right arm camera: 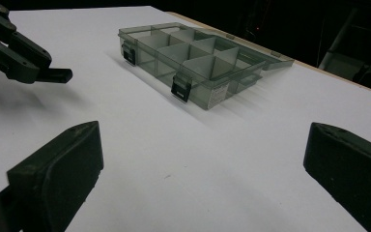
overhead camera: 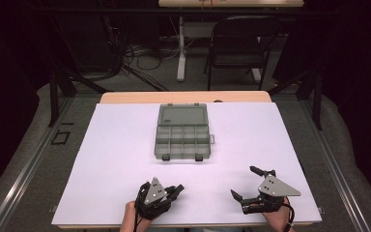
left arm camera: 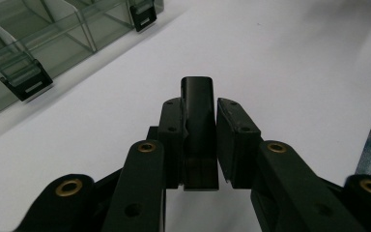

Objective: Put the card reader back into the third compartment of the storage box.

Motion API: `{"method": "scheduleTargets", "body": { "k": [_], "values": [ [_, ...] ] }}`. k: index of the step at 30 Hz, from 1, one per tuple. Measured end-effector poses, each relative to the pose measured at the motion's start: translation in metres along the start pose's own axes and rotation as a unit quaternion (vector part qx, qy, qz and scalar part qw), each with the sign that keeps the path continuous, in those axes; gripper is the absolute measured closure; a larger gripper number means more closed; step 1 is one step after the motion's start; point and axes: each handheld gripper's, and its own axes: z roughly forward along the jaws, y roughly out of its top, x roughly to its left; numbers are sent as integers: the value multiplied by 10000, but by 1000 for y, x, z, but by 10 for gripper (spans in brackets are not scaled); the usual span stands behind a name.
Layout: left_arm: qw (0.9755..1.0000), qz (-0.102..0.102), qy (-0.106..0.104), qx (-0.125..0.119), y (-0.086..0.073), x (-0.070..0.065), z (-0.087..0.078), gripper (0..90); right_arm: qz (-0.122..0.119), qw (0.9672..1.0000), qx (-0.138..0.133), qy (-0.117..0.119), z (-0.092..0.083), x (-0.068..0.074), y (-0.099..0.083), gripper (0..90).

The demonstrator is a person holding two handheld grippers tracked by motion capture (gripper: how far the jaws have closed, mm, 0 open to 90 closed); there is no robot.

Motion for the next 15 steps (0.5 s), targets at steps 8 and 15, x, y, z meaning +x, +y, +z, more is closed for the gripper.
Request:
{"method": "scheduleTargets", "body": {
  "k": [8,15],
  "values": [
    [10000,-37,-23,-37,2,5,-4,733,10,10000,15,38,1,1,0,0],
    [9999,-86,-15,-75,6,11,-6,733,13,10000,13,34,1,1,0,0]
  ]
}}
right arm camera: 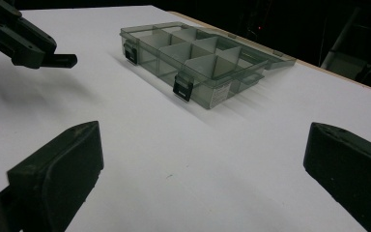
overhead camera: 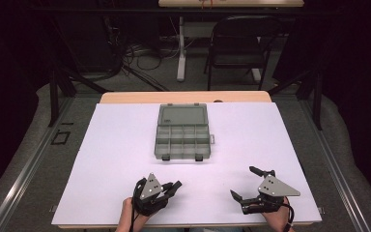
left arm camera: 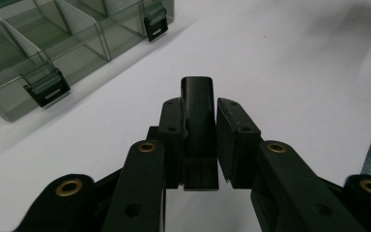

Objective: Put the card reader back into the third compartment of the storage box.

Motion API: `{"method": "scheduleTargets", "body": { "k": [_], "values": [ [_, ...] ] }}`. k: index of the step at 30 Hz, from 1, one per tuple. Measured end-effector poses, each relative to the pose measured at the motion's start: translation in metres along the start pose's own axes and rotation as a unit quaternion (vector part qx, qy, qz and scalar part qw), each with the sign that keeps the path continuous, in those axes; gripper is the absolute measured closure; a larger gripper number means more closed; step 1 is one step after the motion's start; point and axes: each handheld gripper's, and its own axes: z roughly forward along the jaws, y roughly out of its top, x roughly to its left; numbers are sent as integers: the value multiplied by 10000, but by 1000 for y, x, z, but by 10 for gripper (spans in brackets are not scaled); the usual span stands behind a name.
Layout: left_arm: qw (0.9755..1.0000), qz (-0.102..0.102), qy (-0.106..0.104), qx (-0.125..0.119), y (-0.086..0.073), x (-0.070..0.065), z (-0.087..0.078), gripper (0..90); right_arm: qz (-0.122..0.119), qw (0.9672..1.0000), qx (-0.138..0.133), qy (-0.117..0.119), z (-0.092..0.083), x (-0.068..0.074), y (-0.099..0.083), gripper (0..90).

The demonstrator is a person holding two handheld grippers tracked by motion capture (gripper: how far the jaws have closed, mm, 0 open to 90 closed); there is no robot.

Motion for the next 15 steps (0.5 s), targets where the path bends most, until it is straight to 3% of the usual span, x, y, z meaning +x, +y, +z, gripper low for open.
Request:
{"method": "scheduleTargets", "body": {
  "k": [15],
  "values": [
    [9999,63,-5,-140,13,4,-1,733,8,10000,-1,5,-1,0,0,0]
  ]
}}
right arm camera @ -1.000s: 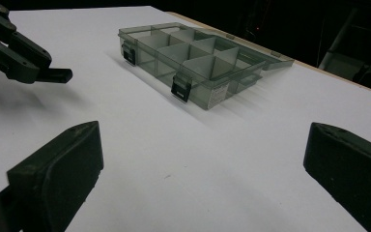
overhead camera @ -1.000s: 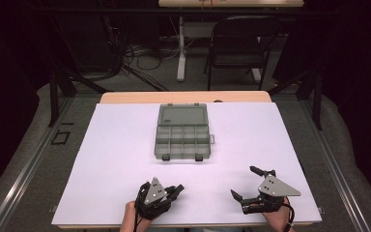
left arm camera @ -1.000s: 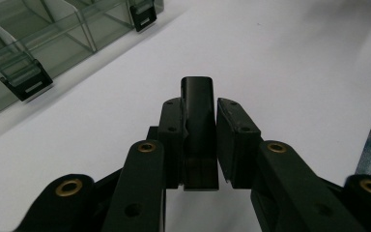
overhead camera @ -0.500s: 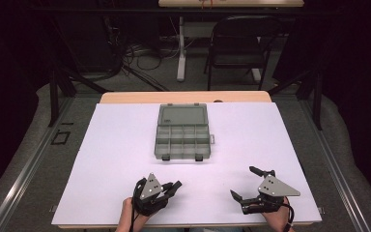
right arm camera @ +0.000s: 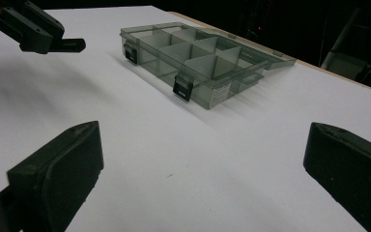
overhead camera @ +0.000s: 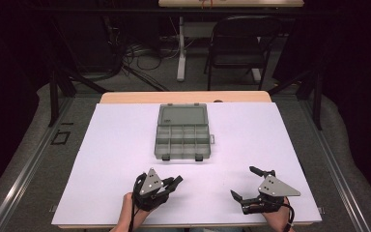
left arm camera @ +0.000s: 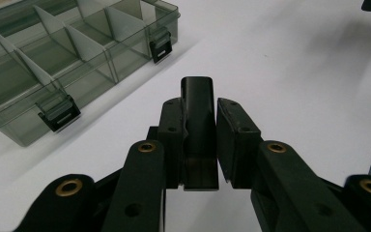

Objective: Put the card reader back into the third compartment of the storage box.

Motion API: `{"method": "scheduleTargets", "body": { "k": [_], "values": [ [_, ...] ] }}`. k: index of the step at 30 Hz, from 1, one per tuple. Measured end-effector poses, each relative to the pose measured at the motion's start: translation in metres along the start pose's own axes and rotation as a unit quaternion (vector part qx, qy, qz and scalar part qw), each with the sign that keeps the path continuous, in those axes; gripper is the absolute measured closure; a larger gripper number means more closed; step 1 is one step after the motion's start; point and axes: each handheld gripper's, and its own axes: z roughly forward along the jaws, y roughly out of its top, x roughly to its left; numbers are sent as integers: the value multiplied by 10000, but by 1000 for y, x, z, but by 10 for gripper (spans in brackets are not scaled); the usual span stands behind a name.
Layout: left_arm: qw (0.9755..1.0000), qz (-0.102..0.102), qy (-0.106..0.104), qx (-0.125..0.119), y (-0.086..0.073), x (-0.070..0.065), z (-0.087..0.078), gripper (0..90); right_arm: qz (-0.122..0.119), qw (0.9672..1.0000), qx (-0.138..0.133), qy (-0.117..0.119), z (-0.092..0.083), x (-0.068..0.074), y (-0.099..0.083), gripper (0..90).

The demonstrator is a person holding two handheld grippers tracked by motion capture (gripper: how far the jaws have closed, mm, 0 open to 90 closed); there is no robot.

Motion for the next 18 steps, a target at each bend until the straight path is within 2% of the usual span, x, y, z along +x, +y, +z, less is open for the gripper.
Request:
{"method": "scheduleTargets", "body": {
  "k": [18],
  "values": [
    [9999,27,-7,-128,16,7,-1,733,-4,10000,-21,-24,-1,0,0,0]
  ]
}}
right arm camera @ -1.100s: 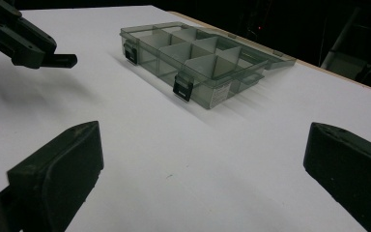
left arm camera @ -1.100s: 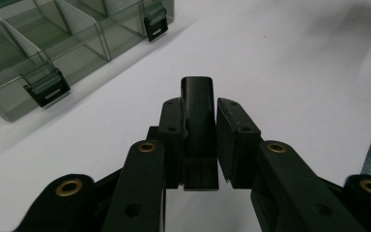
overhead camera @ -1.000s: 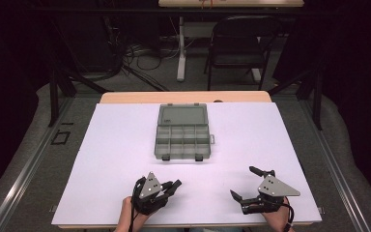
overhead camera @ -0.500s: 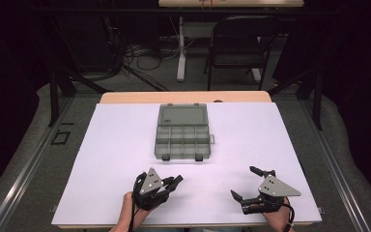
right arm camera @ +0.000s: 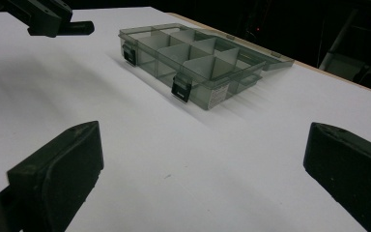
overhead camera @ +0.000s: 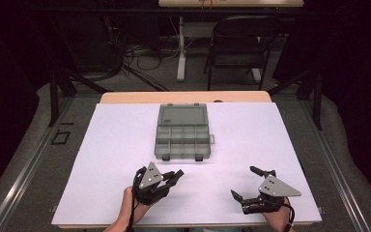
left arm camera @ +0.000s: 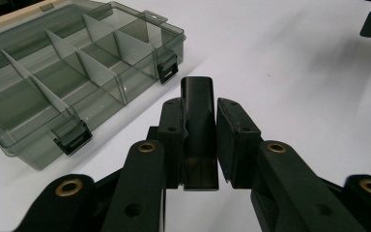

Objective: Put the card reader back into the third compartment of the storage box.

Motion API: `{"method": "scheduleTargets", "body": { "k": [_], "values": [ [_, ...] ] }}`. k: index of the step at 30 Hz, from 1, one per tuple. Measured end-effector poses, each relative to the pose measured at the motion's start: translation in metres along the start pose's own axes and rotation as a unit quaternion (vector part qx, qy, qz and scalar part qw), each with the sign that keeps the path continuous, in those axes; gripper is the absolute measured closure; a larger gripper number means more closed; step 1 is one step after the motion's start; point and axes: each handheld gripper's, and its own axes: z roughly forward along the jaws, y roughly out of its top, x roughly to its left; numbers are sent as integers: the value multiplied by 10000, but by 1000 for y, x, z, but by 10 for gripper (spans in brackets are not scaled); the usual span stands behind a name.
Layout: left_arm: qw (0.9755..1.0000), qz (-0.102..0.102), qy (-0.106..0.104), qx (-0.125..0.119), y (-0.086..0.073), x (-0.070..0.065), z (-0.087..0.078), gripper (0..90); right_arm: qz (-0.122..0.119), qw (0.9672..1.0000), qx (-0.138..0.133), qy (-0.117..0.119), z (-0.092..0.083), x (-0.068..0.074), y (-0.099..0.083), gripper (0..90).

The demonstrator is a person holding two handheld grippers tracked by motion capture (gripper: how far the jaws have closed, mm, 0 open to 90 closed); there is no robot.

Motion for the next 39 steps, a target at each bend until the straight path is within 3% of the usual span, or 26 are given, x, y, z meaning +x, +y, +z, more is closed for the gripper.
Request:
{"method": "scheduleTargets", "body": {
  "k": [39],
  "values": [
    [9996,18,181,-225,29,22,4,733,-17,10000,-25,-22,-1,-1,1,0]
  ]
}}
